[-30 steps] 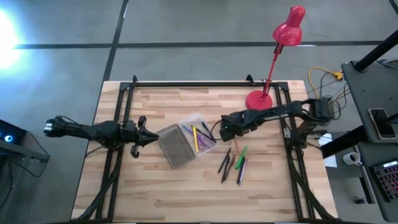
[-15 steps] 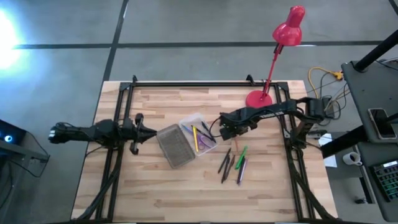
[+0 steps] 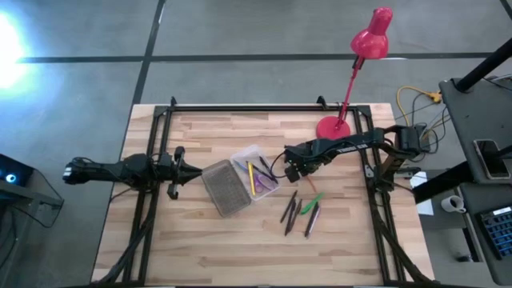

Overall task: Pick & place school supplies into a supply box
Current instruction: Put the yellow pencil into the gray supply box

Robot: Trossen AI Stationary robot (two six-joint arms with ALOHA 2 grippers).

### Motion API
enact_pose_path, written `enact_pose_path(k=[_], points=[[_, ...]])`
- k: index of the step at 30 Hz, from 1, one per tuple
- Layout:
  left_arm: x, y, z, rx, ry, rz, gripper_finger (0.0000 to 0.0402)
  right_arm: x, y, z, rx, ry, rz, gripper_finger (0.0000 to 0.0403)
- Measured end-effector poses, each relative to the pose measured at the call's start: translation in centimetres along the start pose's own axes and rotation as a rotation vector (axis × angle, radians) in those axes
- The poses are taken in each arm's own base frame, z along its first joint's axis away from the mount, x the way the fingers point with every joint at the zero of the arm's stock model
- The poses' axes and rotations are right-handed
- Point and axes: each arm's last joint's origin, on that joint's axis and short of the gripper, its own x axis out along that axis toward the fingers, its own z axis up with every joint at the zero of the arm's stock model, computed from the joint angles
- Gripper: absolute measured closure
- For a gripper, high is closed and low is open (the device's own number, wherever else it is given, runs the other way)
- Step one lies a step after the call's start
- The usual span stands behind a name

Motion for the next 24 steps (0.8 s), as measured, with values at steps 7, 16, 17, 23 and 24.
enact_pose_path(k=[7, 16, 17, 23, 24], points=[[0.1, 0.0, -0.1, 0.001, 0.016, 0.003, 0.0367, -3.9, 0.0, 0.7, 0.013, -0.102, 0.122, 0.0393], [0.5, 0.1, -0.7, 0.007, 0.087, 0.018, 0.0367, -9.4, 1.6, 3.5, 0.005, -0.239, 0.383, 0.0394], [0.6, 0.1, -0.8, 0.008, 0.097, 0.020, 0.0367, -9.4, 2.0, 4.0, -0.007, -0.233, 0.388, 0.0394], [0.9, 0.2, -1.3, 0.013, 0.156, 0.032, 0.0367, -8.1, 5.5, 7.1, -0.138, -0.144, 0.465, 0.0394], [0.9, 0.2, -1.4, 0.013, 0.166, 0.034, 0.0367, -7.8, 6.2, 7.5, -0.162, -0.133, 0.479, 0.0394]])
